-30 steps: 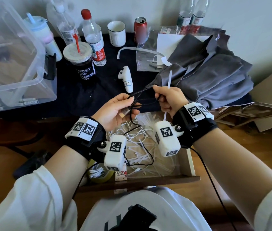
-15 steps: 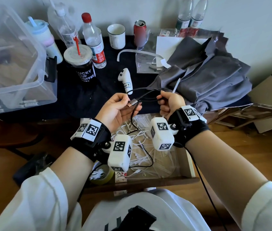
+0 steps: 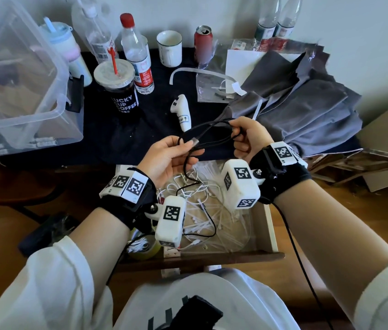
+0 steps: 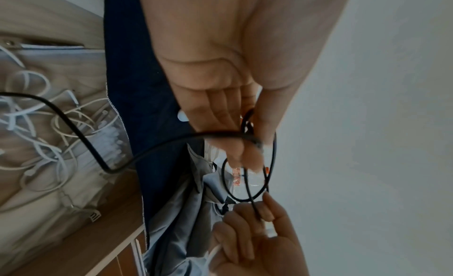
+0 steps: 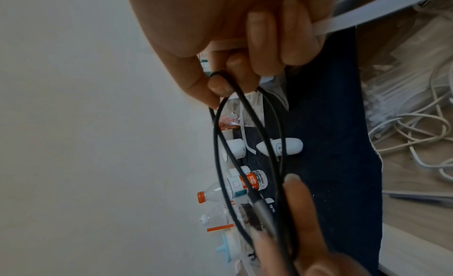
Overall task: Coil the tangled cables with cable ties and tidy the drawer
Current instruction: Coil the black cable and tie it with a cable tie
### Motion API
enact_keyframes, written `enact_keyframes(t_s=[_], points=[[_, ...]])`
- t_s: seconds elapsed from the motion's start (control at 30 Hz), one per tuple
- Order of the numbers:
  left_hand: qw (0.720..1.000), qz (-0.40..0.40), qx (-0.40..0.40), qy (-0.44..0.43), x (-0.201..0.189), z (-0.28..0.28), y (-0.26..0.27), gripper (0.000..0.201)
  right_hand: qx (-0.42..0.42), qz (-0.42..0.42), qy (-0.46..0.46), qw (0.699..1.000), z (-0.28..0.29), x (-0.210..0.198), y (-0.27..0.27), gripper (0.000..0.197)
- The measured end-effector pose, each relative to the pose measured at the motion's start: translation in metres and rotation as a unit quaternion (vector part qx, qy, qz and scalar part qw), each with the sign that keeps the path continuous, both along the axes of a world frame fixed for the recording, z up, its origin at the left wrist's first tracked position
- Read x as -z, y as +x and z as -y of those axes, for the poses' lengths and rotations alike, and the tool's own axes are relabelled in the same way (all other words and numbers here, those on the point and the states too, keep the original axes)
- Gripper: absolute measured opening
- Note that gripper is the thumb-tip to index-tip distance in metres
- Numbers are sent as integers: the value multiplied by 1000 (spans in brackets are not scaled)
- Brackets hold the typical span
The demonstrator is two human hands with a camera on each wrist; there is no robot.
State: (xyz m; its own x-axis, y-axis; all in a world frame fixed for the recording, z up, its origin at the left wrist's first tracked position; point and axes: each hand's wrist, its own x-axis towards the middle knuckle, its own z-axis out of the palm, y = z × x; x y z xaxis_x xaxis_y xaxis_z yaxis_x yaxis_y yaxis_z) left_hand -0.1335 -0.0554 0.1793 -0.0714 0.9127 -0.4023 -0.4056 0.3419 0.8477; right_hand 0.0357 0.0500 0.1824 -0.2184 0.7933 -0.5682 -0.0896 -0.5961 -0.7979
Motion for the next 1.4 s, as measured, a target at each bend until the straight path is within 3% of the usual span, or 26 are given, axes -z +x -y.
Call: enact_keyframes(t_s=[0.13,0.27,0.43,0.57,0.73,0.87,0.93,1.13,1.23,1.33,1.4], points=[[1000,-9,-2,-19,2,0,2,21,63,-66,-50,995,1,-1,1,42],[999,-9,3,-36,3,0,-2,18,3,-29,-46,999,6,6,5,46],[995,-51,54,-64,6,4,-5,12,-29,-7,24,999,3,5,14,48],[996,-60,-28,-52,17,0,-18,5,-12,0,43,999,-2,2,26,49],[990,-88,-104,-43,34,0,-38,19,6,60,57,997,-6,0,42,51],[975,-209,-34,-68,36,1,-33,22,-48,130,83,987,-5,-6,40,53],[968,-240,-14,-77,32,-2,-29,33,-87,174,127,973,-2,-14,32,52],[965,-254,-11,58,4,-21,-9,33,-230,199,193,933,7,-26,16,51],[955,-266,66,113,-4,-29,1,32,-301,205,201,910,10,-33,10,52],[942,-278,148,114,-7,-33,9,19,-305,177,224,909,13,-39,6,48],[948,-263,151,93,-5,-33,12,27,-270,150,242,920,12,-43,7,41]])
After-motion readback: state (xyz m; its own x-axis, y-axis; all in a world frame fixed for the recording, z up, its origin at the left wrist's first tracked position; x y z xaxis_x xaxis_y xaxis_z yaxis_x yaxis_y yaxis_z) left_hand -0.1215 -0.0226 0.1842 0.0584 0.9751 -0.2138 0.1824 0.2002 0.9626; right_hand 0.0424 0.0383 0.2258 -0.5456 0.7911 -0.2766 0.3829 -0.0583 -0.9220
